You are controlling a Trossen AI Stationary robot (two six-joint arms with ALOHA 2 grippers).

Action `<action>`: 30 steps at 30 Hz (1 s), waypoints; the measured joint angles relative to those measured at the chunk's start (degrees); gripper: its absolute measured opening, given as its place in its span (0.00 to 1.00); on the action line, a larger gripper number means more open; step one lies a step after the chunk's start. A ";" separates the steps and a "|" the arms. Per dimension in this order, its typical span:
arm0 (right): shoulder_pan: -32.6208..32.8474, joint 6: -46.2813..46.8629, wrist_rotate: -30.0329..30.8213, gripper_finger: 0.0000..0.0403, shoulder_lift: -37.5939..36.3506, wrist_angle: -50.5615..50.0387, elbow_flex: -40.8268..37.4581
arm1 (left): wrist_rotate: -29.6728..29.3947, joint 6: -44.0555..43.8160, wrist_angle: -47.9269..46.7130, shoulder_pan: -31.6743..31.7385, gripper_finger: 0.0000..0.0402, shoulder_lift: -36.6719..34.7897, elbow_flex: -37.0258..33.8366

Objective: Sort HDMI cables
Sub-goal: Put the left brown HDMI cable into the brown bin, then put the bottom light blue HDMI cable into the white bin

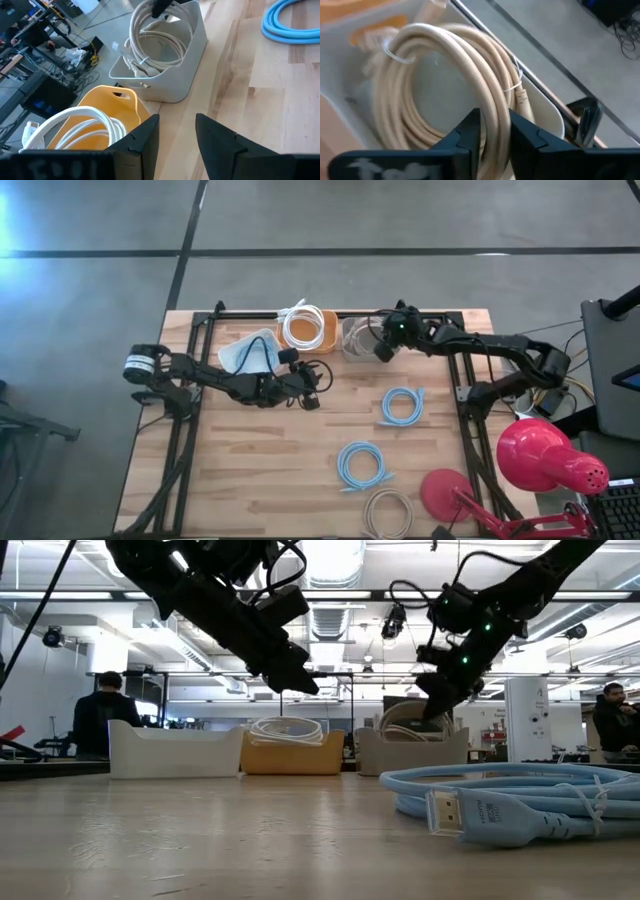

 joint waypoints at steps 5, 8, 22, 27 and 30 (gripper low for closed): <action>-0.02 0.63 0.08 0.30 2.85 -0.34 0.00 | -0.02 0.00 -0.02 0.00 0.35 0.00 0.00; 0.50 0.44 -0.17 0.35 2.22 -0.47 0.00 | -0.02 0.00 -0.03 0.00 0.35 0.00 0.00; 5.64 1.16 -7.95 0.46 -11.54 -1.99 0.00 | -0.14 -0.13 -0.04 0.00 0.35 0.00 0.00; 11.48 4.33 -16.50 0.46 -12.85 -3.95 0.00 | -0.22 -0.17 -0.02 0.00 0.35 0.00 0.00; 16.87 4.52 -18.93 0.45 -11.67 -4.42 -0.05 | -0.21 -0.17 -0.02 0.01 0.35 0.00 0.00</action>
